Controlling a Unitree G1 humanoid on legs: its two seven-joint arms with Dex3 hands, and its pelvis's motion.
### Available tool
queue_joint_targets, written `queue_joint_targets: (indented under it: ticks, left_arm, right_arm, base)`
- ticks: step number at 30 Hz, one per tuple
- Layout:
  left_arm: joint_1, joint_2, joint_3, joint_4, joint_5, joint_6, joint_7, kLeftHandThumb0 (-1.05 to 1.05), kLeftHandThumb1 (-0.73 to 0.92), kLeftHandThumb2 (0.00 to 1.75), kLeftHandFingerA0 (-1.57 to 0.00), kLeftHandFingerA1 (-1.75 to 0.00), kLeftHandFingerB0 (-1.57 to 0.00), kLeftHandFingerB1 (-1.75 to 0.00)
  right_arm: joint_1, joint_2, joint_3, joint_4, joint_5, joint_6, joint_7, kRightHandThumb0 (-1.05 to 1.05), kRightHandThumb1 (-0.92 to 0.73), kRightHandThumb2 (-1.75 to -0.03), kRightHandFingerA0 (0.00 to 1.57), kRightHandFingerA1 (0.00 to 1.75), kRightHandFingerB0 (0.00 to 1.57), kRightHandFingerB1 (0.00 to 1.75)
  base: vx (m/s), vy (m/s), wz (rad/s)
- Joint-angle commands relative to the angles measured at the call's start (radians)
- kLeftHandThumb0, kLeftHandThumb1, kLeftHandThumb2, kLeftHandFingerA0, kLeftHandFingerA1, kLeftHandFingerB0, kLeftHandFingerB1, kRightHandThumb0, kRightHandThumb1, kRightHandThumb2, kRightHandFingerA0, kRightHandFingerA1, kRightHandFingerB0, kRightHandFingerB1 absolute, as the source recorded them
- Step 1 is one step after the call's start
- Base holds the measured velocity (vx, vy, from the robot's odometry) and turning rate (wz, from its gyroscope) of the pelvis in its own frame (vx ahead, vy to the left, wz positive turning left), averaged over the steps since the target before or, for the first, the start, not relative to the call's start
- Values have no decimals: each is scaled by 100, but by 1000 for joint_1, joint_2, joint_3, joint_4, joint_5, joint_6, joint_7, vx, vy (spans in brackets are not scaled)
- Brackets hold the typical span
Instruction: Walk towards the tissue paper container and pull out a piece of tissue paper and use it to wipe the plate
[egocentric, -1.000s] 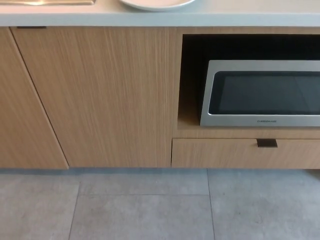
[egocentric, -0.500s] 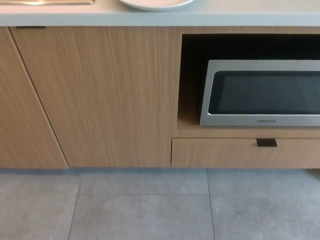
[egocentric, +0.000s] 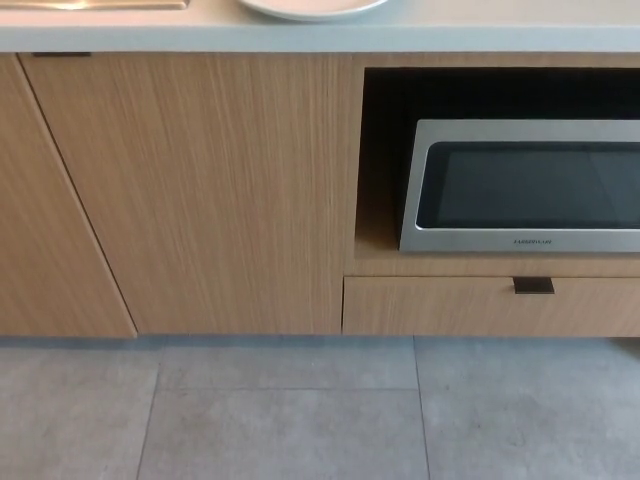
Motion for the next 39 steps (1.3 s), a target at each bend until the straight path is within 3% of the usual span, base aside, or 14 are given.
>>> queue_joint_targets:
  ticks: [1, 4, 6, 7, 9, 12, 17, 24, 25, 39]
  left_arm:
    - [24, 38, -8, 36, 6, -133, 4, 17, 67, 121, -90, -100, -66, -79]
    - [39, 54, 6, 47, -10, -139, 2, 19, 71, 115, -84, -106, -67, -77]
    - [37, 61, 15, 63, -22, -142, -2, 17, 68, 120, -87, -100, -63, -77]
    - [35, 66, 15, 71, -20, -135, -1, 16, 75, 99, -79, -107, -65, -73]
    - [33, 72, 15, 76, -20, -125, 1, 11, 73, 95, -80, -105, -66, -74]
    - [22, 68, 12, 89, -21, -125, 1, 14, 70, 97, -80, -104, -68, -72]
    - [21, 64, 6, 99, -17, -147, 4, 14, 71, 105, -80, -100, -66, -73]
    - [4, 56, 19, 94, -35, -147, -3, 15, 72, 104, -80, -104, -67, -74]
    - [3, 58, 17, 96, -31, -145, 2, 16, 66, 121, -83, -95, -62, -76]
    - [-12, 50, 25, 92, -28, -152, 8, 21, 66, 123, -87, -99, -65, -78]
  right_arm:
    - [6, -71, 2, 70, 1, -64, 26, 2, -69, -66, 85, 52, 54, 42]
    - [-11, -109, 2, 148, -3, -89, 17, -2, -67, -62, 88, 50, 52, 40]
    - [-27, -123, 2, 193, 5, -106, 25, -1, -67, -62, 88, 50, 49, 39]
    - [-34, -127, -1, 209, 13, -111, 32, -1, -69, -61, 88, 50, 48, 38]
    - [-40, -124, -7, 219, 28, -120, 46, -4, -68, -60, 88, 49, 48, 37]
    - [-26, -127, 9, 211, 14, -137, 47, 3, -68, -69, 82, 53, 48, 41]
    - [-21, -117, 5, 203, 31, -119, 51, -5, -69, -64, 84, 51, 51, 41]
    - [-28, -125, 13, 218, 11, -134, 15, 0, -68, -64, 86, 49, 53, 41]
    - [-22, -133, 16, 210, 8, -121, 12, 2, -69, -64, 84, 50, 52, 40]
    - [-25, -119, 25, 231, 15, -141, 22, -5, -70, -62, 87, 49, 50, 39]
  base:
    - [0, 0, 0]
    - [0, 0, 0]
    - [0, 0, 0]
    - [0, 0, 0]
    - [0, 0, 0]
    - [0, 0, 0]
    - [0, 0, 0]
    - [27, 7, 0]
    - [95, 1, 4]
    - [59, 138, -9]
